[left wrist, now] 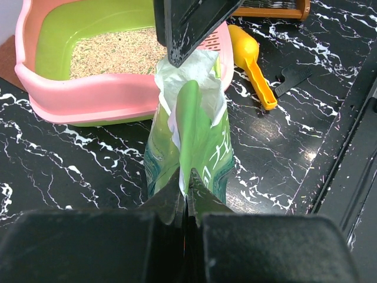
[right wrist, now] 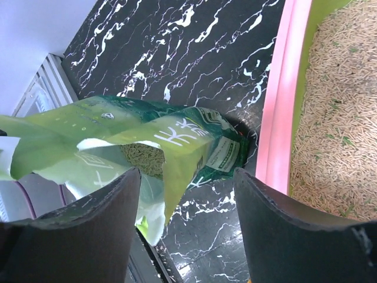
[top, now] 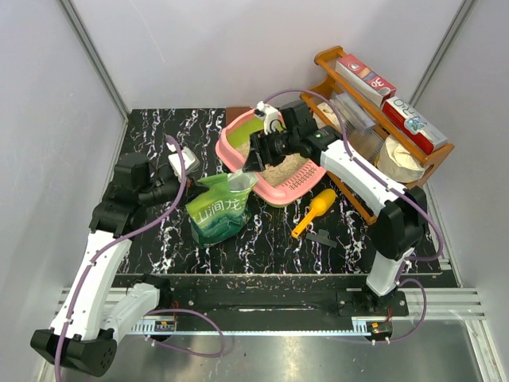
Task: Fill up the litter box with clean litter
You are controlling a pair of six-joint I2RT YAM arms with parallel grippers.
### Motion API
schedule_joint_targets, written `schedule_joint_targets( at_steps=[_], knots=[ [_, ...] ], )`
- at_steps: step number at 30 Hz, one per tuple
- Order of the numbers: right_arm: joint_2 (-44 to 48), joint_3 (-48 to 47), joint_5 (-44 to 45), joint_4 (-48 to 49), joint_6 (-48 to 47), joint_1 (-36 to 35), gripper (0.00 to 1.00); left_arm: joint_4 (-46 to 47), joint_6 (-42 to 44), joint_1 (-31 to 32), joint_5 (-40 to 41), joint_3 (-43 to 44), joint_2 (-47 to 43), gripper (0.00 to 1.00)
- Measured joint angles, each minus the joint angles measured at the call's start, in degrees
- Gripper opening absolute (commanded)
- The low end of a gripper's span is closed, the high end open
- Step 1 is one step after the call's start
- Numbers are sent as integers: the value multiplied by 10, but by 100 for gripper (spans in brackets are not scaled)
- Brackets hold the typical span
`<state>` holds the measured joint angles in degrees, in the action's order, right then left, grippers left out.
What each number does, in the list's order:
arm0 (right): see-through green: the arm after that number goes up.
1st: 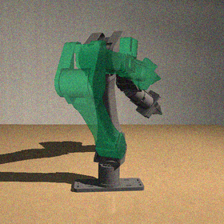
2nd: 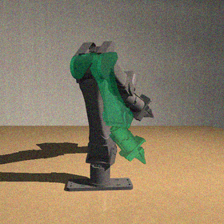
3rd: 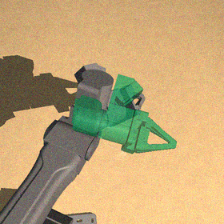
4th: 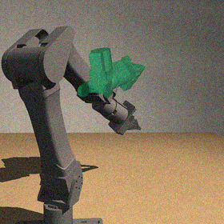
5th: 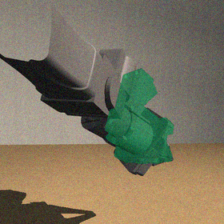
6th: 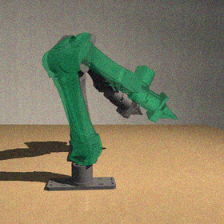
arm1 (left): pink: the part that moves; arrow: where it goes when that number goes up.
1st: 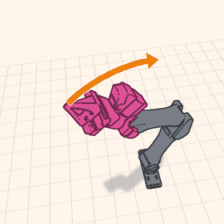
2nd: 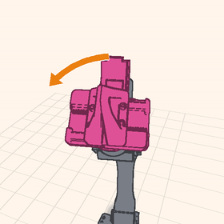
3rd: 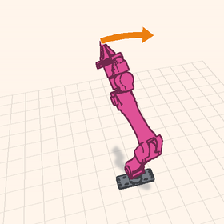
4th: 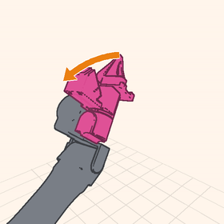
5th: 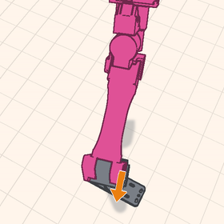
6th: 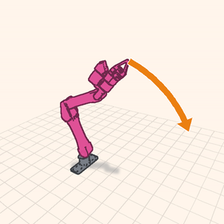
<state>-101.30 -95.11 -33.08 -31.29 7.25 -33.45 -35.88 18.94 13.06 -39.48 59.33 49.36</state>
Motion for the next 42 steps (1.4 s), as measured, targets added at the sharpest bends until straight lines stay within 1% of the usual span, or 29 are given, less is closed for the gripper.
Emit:
schedule_joint_targets(
  at_steps=[2, 4, 5, 6, 7, 8, 9, 10, 14, 18, 23, 28, 29, 30, 31, 33, 34, 37, 39, 40, 42],
  knots=[
    [-14, -11, 1, -3, 4, -6, 65, 1, -8, -6, -10, 1, 7, 0],
    [-23, -18, 9, -14, 5, -14, 59, 9, -14, -10, -18, 2, 18, 0],
    [-24, -19, 14, -20, 3, -19, 54, 13, -17, -12, -22, 2, 22, 0],
    [-25, -19, 23, -28, 2, -26, 47, 15, -19, -13, -24, 2, 25, 1],
    [-25, -19, 31, -36, 1, -31, 29, 17, -22, -14, -27, 2, 26, 1],
    [-26, -19, 43, -45, -1, -38, 18, 17, -25, -15, -29, 2, 26, 1],
    [-26, -19, 54, -51, -3, -44, 12, 17, -26, -15, -32, 2, 26, 1],
    [-26, -19, 63, -56, -5, -47, 0, 17, -27, -15, -34, 2, 26, 2],
    [-25, -22, 93, -77, -2, -52, 0, 14, -28, -10, -49, 4, 33, 0],
    [-18, -32, 101, -109, -9, -53, 0, -19, 7, 20, -54, 27, 44, 0],
    [18, -32, 101, -140, -14, -53, 0, -62, 51, 40, -55, 53, 45, 0],
    [64, -18, 97, -158, -14, -53, 0, -67, 77, 43, -56, 58, 48, 1],
    [70, -15, 93, -159, -15, -53, 5, -66, 82, 43, -56, 58, 48, 1],
    [75, -11, 88, -159, -17, -53, 15, -67, 87, 43, -55, 58, 48, 2],
    [78, -5, 82, -158, -19, -53, 29, -67, 93, 44, -55, 58, 49, 1],
    [85, 10, 66, -146, -28, -49, 36, -68, 101, 45, -55, 57, 51, 2],
    [89, 18, 56, -142, -36, -45, 49, -68, 101, 47, -54, 56, 54, 2],
    [101, 45, -5, -124, -66, -9, 66, -58, 96, 47, -54, 50, 61, 2],
    [115, 65, -35, -114, -86, 16, 70, -48, 89, 47, -54, 45, 62, 3],
    [127, 83, -53, -103, -104, 49, 71, -43, 85, 47, -54, 42, 62, 3],
    [162, 124, -79, -91, -147, 86, 75, -36, 80, 47, -54, 37, 61, 3]
  ],
)
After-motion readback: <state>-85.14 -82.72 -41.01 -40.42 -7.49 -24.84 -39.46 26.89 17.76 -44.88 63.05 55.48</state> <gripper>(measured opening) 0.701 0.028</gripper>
